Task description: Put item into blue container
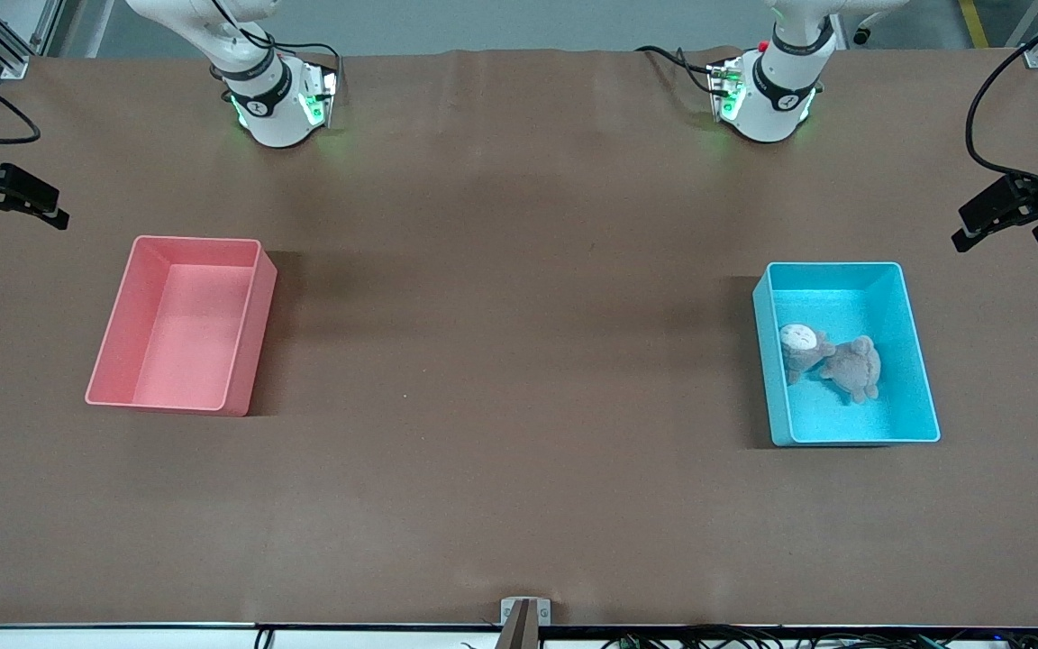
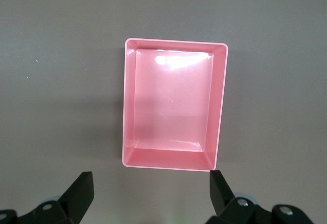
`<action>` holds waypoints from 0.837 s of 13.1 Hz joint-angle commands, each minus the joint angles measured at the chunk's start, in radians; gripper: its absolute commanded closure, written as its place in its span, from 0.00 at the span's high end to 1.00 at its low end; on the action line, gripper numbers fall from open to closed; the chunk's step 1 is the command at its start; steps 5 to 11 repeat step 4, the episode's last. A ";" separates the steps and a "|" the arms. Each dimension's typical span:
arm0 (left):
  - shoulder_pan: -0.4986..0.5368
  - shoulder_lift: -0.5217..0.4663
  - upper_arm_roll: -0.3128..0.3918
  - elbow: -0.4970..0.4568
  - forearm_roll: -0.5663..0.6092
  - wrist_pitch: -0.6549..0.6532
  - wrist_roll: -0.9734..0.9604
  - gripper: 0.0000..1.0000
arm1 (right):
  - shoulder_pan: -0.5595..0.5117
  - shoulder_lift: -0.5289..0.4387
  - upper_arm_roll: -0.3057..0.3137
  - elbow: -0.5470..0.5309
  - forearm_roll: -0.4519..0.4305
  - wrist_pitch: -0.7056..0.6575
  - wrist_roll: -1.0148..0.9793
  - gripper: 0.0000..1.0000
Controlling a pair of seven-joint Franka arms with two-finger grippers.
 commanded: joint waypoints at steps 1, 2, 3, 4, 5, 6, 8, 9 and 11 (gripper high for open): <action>-0.005 -0.007 -0.012 0.015 -0.002 -0.014 0.002 1.00 | -0.005 -0.025 0.004 -0.019 -0.004 0.006 -0.006 1.00; -0.005 -0.007 -0.013 0.021 -0.002 -0.014 0.002 1.00 | -0.005 -0.025 0.004 -0.019 -0.004 0.006 -0.006 1.00; -0.005 -0.006 -0.013 0.024 -0.002 -0.014 0.002 1.00 | -0.005 -0.025 0.004 -0.019 -0.004 0.006 -0.006 1.00; -0.003 -0.006 -0.013 0.026 -0.002 -0.014 0.003 1.00 | -0.005 -0.025 0.004 -0.019 -0.005 0.006 -0.006 1.00; -0.003 -0.006 -0.013 0.026 -0.002 -0.014 0.003 1.00 | -0.005 -0.025 0.004 -0.019 -0.005 0.006 -0.006 1.00; -0.003 -0.006 -0.013 0.026 -0.002 -0.014 0.003 1.00 | -0.005 -0.025 0.004 -0.019 -0.005 0.006 -0.006 1.00; -0.003 -0.006 -0.013 0.026 -0.002 -0.014 0.003 1.00 | -0.005 -0.025 0.004 -0.019 -0.005 0.006 -0.006 1.00; -0.003 -0.006 -0.013 0.026 -0.002 -0.014 0.003 1.00 | -0.005 -0.025 0.004 -0.019 -0.005 0.006 -0.006 1.00; -0.003 -0.006 -0.013 0.026 -0.002 -0.014 0.003 1.00 | -0.005 -0.025 0.004 -0.019 -0.005 0.006 -0.006 1.00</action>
